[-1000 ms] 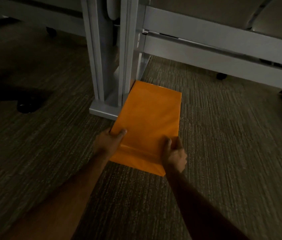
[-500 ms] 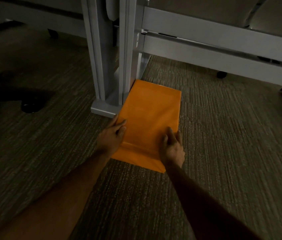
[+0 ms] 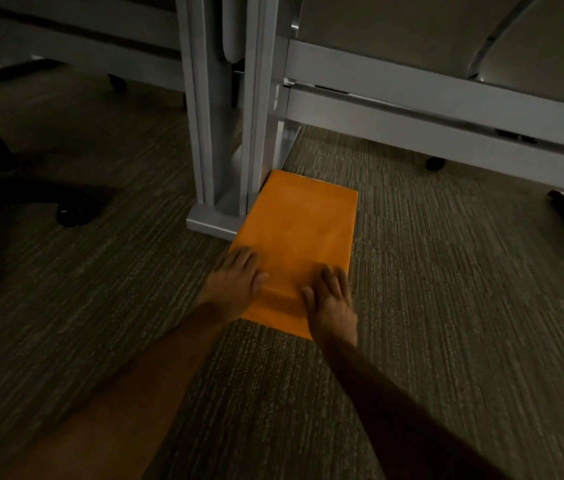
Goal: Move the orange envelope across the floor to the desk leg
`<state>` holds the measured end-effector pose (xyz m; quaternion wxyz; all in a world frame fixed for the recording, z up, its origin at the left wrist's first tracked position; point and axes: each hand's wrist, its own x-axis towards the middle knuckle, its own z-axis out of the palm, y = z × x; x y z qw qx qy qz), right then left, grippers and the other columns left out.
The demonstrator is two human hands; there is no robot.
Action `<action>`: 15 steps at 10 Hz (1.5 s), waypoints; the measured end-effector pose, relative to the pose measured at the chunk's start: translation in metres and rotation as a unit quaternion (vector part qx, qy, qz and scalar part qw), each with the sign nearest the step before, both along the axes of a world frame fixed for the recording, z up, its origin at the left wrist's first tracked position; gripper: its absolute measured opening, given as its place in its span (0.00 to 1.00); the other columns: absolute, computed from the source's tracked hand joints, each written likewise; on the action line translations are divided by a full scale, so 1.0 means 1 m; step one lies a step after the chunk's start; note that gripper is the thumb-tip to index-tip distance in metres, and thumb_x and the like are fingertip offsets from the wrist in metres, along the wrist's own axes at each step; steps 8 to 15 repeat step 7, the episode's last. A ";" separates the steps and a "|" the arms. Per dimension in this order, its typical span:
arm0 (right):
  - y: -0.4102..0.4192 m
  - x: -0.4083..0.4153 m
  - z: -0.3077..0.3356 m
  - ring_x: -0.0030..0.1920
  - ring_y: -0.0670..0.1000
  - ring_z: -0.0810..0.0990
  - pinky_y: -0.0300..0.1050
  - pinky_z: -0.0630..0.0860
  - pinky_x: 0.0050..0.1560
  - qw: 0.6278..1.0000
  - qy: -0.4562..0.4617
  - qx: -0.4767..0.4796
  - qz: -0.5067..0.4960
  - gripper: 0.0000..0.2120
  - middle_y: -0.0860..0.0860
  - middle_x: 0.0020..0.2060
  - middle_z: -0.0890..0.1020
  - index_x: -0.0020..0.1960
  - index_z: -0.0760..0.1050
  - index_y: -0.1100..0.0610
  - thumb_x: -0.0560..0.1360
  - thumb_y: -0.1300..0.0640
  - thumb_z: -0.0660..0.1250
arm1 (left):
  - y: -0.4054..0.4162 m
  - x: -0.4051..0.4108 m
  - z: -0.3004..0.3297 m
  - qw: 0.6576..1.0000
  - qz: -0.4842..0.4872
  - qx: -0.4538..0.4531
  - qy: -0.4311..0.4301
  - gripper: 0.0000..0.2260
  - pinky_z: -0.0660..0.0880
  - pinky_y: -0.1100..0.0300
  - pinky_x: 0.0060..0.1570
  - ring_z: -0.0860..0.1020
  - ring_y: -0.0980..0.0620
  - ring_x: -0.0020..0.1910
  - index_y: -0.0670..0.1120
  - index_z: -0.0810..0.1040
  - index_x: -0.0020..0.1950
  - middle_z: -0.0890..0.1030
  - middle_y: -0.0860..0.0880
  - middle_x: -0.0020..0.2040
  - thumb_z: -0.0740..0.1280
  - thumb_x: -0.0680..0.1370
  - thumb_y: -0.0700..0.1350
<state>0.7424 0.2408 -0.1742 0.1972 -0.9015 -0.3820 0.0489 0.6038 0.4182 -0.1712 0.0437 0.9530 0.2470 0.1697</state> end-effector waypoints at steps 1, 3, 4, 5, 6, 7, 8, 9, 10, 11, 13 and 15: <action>-0.007 0.005 -0.005 0.82 0.52 0.41 0.67 0.68 0.70 0.999 -0.007 -0.022 0.027 0.40 0.45 0.83 0.52 0.82 0.52 0.48 0.77 0.29 0.54 | 0.003 -0.007 -0.008 0.999 -0.005 -0.011 0.032 0.32 0.65 0.40 0.69 0.65 0.40 0.75 0.42 0.69 0.75 0.68 0.42 0.76 0.61 0.79 0.64; 0.004 0.027 0.022 0.82 0.58 0.40 0.69 0.66 0.72 0.993 0.041 -0.095 0.064 0.44 0.47 0.83 0.48 0.83 0.48 0.50 0.77 0.41 0.69 | 0.003 0.012 0.012 0.985 0.033 -0.071 0.155 0.39 0.50 0.44 0.75 0.48 0.46 0.80 0.47 0.52 0.82 0.52 0.47 0.82 0.59 0.79 0.67; -0.005 0.022 0.035 0.81 0.61 0.37 0.69 0.59 0.76 0.980 0.036 -0.161 0.110 0.46 0.51 0.83 0.42 0.83 0.41 0.53 0.78 0.44 0.68 | -0.010 0.012 0.037 0.974 0.042 -0.037 0.221 0.36 0.48 0.42 0.75 0.51 0.43 0.79 0.47 0.53 0.81 0.55 0.45 0.82 0.61 0.80 0.62; -0.020 0.017 0.039 0.81 0.60 0.38 0.68 0.56 0.78 0.981 0.020 -0.159 0.112 0.42 0.52 0.83 0.42 0.83 0.41 0.52 0.80 0.45 0.65 | -0.015 0.006 0.052 0.976 0.041 -0.023 0.211 0.30 0.50 0.40 0.75 0.58 0.42 0.77 0.48 0.60 0.79 0.62 0.45 0.79 0.64 0.80 0.57; -0.043 -0.006 0.045 0.82 0.57 0.44 0.63 0.57 0.79 0.989 -0.017 -0.075 0.124 0.35 0.52 0.83 0.51 0.83 0.48 0.52 0.81 0.48 0.62 | -0.037 -0.014 0.067 0.987 0.014 -0.069 0.142 0.29 0.56 0.40 0.73 0.63 0.43 0.74 0.49 0.63 0.78 0.66 0.46 0.77 0.66 0.79 0.55; -0.045 -0.021 0.054 0.82 0.58 0.50 0.63 0.60 0.77 0.991 -0.033 -0.034 0.128 0.34 0.54 0.82 0.57 0.82 0.53 0.53 0.81 0.51 0.63 | -0.053 -0.027 0.071 0.991 0.020 -0.092 0.090 0.30 0.60 0.43 0.71 0.66 0.43 0.73 0.49 0.64 0.77 0.68 0.46 0.76 0.67 0.78 0.55; -0.045 -0.021 0.054 0.82 0.58 0.50 0.63 0.60 0.77 0.991 -0.033 -0.034 0.128 0.34 0.54 0.82 0.57 0.82 0.53 0.53 0.81 0.51 0.63 | -0.053 -0.027 0.071 0.991 0.020 -0.092 0.090 0.30 0.60 0.43 0.71 0.66 0.43 0.73 0.49 0.64 0.77 0.68 0.46 0.76 0.67 0.78 0.55; -0.045 -0.021 0.054 0.82 0.58 0.50 0.63 0.60 0.77 0.991 -0.033 -0.034 0.128 0.34 0.54 0.82 0.57 0.82 0.53 0.53 0.81 0.51 0.63 | -0.053 -0.027 0.071 0.991 0.020 -0.092 0.090 0.30 0.60 0.43 0.71 0.66 0.43 0.73 0.49 0.64 0.77 0.68 0.46 0.76 0.67 0.78 0.55; -0.045 -0.021 0.054 0.82 0.58 0.50 0.63 0.60 0.77 0.991 -0.033 -0.034 0.128 0.34 0.54 0.82 0.57 0.82 0.53 0.53 0.81 0.51 0.63 | -0.053 -0.027 0.071 0.991 0.020 -0.092 0.090 0.30 0.60 0.43 0.71 0.66 0.43 0.73 0.49 0.64 0.77 0.68 0.46 0.76 0.67 0.78 0.55; -0.045 -0.021 0.054 0.82 0.58 0.50 0.63 0.60 0.77 0.991 -0.033 -0.034 0.128 0.34 0.54 0.82 0.57 0.82 0.53 0.53 0.81 0.51 0.63 | -0.053 -0.027 0.071 0.991 0.020 -0.092 0.090 0.30 0.60 0.43 0.71 0.66 0.43 0.73 0.49 0.64 0.77 0.68 0.46 0.76 0.67 0.78 0.55; -0.045 -0.021 0.054 0.82 0.58 0.50 0.63 0.60 0.77 0.991 -0.033 -0.034 0.128 0.34 0.54 0.82 0.57 0.82 0.53 0.53 0.81 0.51 0.63 | -0.053 -0.027 0.071 0.991 0.020 -0.092 0.090 0.30 0.60 0.43 0.71 0.66 0.43 0.73 0.49 0.64 0.77 0.68 0.46 0.76 0.67 0.78 0.55; -0.045 -0.021 0.054 0.82 0.58 0.50 0.63 0.60 0.77 0.991 -0.033 -0.034 0.128 0.34 0.54 0.82 0.57 0.82 0.53 0.53 0.81 0.51 0.63 | -0.053 -0.027 0.071 0.991 0.020 -0.092 0.090 0.30 0.60 0.43 0.71 0.66 0.43 0.73 0.49 0.64 0.77 0.68 0.46 0.76 0.67 0.78 0.55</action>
